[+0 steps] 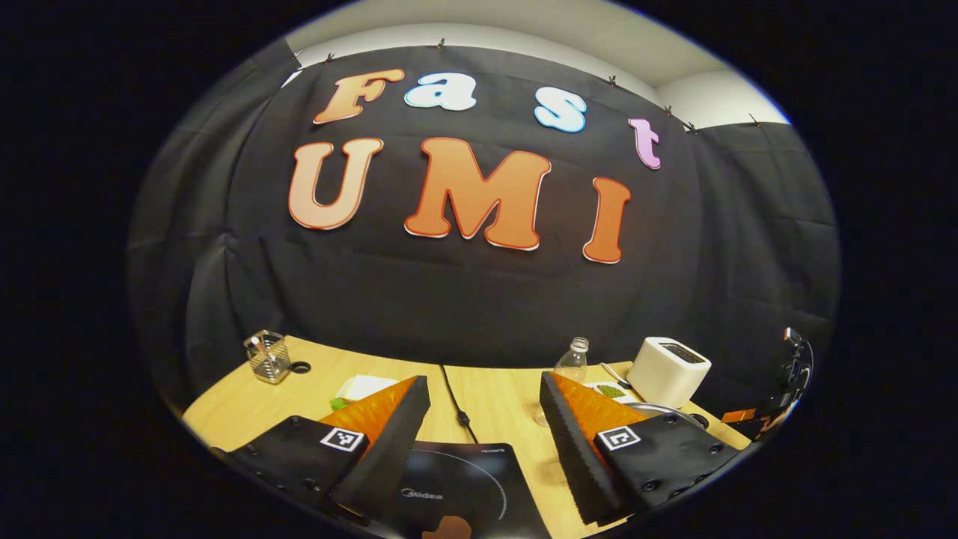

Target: First push the handle of the pot to place it horizontally, then grasp the pot with both hands and set it on the induction cooktop.

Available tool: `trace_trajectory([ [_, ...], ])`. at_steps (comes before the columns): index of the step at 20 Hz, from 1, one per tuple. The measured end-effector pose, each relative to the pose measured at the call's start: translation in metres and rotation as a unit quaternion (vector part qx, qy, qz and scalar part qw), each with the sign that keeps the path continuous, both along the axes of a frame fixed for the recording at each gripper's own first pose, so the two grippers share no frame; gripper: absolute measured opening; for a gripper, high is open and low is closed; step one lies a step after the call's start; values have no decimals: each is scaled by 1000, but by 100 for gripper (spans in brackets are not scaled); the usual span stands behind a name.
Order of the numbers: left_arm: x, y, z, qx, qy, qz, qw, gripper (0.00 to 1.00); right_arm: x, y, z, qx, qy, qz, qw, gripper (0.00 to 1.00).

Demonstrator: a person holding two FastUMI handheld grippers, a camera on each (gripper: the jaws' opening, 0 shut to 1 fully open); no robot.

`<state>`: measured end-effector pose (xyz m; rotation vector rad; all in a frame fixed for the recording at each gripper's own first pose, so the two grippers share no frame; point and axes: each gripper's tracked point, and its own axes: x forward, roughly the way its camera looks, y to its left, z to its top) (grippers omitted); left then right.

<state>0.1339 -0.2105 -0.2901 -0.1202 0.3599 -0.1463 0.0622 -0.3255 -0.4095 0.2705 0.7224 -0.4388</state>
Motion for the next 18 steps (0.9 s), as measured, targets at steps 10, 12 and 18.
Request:
trace_trajectory([
  [10,-3,-122,-96,15,73,-93,993,98,34,36,13,-20,-44,95,994,63],
  [12,-2,-137,-110,17,88,-104,991,98,39,35,5,-30,-36,101,994,81],
  [18,-10,-162,-159,44,165,-131,977,98,46,20,-24,-38,1,86,996,94],
])
